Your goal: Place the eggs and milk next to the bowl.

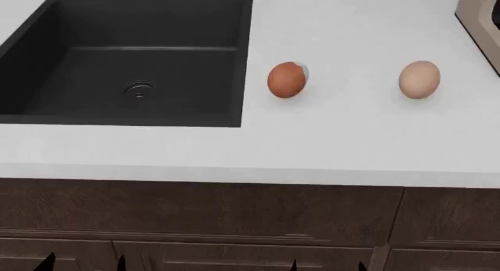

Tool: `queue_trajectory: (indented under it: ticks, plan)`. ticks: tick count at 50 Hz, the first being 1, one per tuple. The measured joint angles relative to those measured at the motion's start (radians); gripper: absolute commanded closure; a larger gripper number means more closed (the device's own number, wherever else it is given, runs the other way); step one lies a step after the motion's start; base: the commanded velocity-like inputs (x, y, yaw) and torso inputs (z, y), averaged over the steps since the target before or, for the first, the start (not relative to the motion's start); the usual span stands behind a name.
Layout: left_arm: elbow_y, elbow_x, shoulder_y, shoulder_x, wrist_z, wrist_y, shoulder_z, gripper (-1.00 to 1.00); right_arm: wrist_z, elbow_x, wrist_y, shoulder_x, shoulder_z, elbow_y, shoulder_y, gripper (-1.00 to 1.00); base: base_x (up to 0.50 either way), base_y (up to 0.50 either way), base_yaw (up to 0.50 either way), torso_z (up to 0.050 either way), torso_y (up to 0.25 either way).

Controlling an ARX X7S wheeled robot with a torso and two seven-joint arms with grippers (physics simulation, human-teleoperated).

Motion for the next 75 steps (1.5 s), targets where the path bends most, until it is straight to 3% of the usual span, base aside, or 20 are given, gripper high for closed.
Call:
queue_trajectory:
  ticks: [28,60,75]
  plan:
    - [0.033,-0.041,0.015,-0.059,-0.06,0.0,0.069,-1.0,0.08,0.026,0.016,0.057,-0.076,-0.012,0.0,-1.0,0.0,0.0,0.0,0.0,0.0]
    - [0.095,-0.051,0.036,-0.106,-0.12,0.019,0.12,-1.0,0.135,0.057,0.034,0.098,-0.127,-0.044,-0.006,-1.0,0.0,0.0,0.0,0.048,0.025]
    - [0.472,-0.242,-0.1,-0.205,-0.098,-0.422,0.062,-1.0,0.149,0.082,0.365,0.187,-0.076,-0.373,0.117,-1.0,0.0,0.0,0.0,0.0,0.0]
